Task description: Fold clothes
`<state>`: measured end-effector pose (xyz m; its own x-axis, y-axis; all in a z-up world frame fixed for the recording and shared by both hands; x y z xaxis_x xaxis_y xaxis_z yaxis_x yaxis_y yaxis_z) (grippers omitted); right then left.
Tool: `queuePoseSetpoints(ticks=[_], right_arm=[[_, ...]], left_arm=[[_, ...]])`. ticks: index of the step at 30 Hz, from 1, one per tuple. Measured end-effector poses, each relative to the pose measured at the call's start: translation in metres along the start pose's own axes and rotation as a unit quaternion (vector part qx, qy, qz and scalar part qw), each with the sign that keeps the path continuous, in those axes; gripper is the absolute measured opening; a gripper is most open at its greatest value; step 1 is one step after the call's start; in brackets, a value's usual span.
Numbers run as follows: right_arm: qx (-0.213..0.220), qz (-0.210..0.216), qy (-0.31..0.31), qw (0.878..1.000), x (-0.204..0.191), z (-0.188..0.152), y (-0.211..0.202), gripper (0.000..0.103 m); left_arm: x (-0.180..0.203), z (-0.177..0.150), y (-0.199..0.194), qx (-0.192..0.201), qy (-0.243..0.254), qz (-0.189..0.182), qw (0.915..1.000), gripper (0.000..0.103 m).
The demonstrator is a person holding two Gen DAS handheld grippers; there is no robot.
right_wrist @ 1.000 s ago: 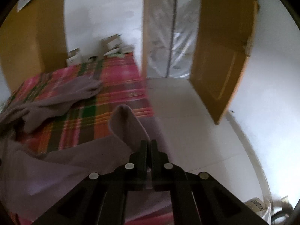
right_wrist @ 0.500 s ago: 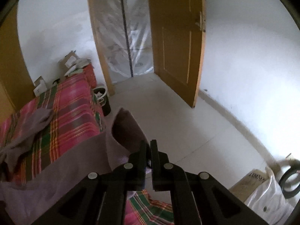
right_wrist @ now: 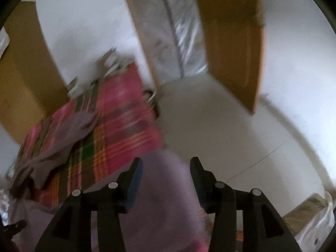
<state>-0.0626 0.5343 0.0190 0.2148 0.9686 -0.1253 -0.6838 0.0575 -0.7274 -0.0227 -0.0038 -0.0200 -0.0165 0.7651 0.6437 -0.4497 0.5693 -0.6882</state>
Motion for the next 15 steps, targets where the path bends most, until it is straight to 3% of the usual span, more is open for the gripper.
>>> queuePoseSetpoints(ticks=[6, 10, 13, 14, 15], right_arm=[[-0.050, 0.022, 0.010, 0.998, -0.005, 0.003, 0.041, 0.047], [-0.043, 0.014, 0.007, 0.999, -0.007, 0.003, 0.043, 0.039], [-0.034, 0.006, 0.004, 0.999, -0.008, 0.003, 0.041, 0.023], [-0.030, 0.003, 0.002, 1.000, -0.008, 0.004, 0.039, 0.009], [-0.025, -0.002, 0.002, 1.000, -0.008, 0.004, 0.037, 0.005]], left_arm=[[0.007, 0.001, 0.002, 0.000, 0.028, 0.013, 0.9995, 0.014], [0.011, 0.001, 0.005, 0.001, 0.042, 0.018, 0.9990, 0.014], [0.011, 0.002, 0.006, 0.000, 0.041, 0.018, 0.9990, 0.014], [0.010, 0.002, 0.007, 0.000, 0.040, 0.018, 0.9990, 0.014], [0.010, 0.002, 0.007, 0.000, 0.040, 0.017, 0.9990, 0.014]])
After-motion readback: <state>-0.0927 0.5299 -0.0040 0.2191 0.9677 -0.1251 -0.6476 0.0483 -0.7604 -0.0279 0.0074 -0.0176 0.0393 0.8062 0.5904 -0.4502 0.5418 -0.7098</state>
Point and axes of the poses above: each gripper's, at about its wrist camera, not at the fingertips, and y roughly the way its jaws point, x to its right, z to its top, the point moved 1 cm from there along y, roughly the way its jaws point, and after that the axes turned 9 degrees about -y, right-handed, at the moved point
